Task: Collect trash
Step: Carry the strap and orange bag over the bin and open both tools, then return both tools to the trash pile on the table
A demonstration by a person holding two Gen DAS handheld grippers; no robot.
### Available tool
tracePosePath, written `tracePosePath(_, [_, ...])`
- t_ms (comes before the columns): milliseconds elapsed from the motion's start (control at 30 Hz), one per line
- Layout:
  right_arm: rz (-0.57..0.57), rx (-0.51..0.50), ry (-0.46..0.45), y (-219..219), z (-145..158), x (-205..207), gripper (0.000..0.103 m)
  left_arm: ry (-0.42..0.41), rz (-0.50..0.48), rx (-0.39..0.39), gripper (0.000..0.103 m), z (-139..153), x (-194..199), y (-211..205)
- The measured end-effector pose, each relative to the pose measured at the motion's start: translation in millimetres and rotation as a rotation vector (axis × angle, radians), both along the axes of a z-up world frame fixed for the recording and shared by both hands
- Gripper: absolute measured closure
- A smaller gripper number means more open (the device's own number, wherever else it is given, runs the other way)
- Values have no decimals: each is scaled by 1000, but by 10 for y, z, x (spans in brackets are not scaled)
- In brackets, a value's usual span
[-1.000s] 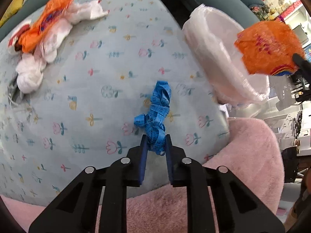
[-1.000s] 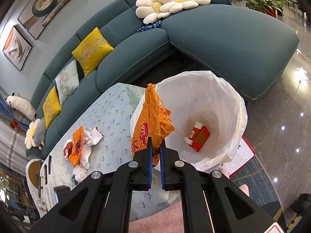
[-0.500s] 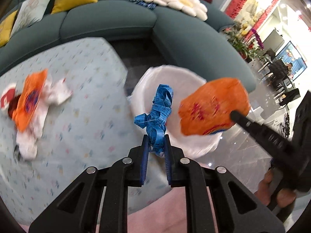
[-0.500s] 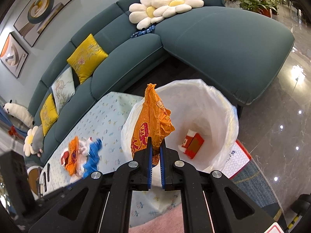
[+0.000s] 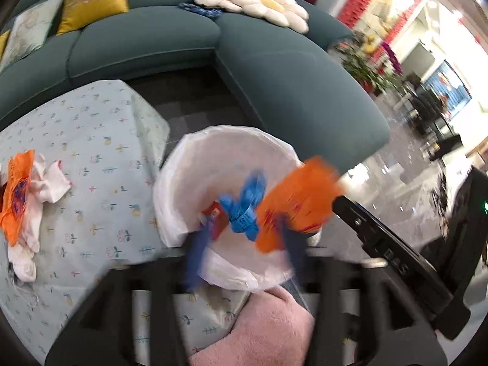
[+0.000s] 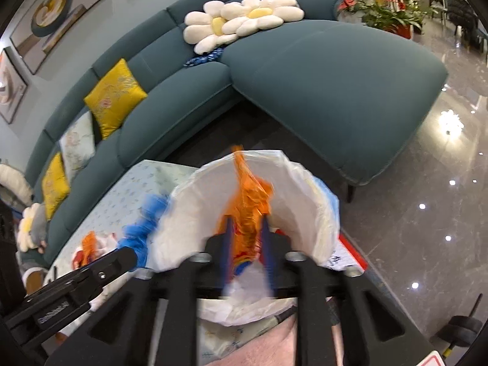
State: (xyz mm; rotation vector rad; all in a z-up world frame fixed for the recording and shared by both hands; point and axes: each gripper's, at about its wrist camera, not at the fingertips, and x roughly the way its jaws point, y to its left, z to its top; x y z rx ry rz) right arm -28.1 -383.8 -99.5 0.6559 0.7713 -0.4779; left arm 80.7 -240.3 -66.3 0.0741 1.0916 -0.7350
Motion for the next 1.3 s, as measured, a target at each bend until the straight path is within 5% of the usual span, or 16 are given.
tracePosePath(367, [37,-15,-12,257,174,37,56,-29,82,9,44,97,57,397])
tracePosePath(767, [192,-55,-4,1019,345,320,55,-39,251,20,40,167,163,1343])
tracePosePath(1300, [408,-58,52,2137,237,764,55,43,532,70,38,-308,485,2935])
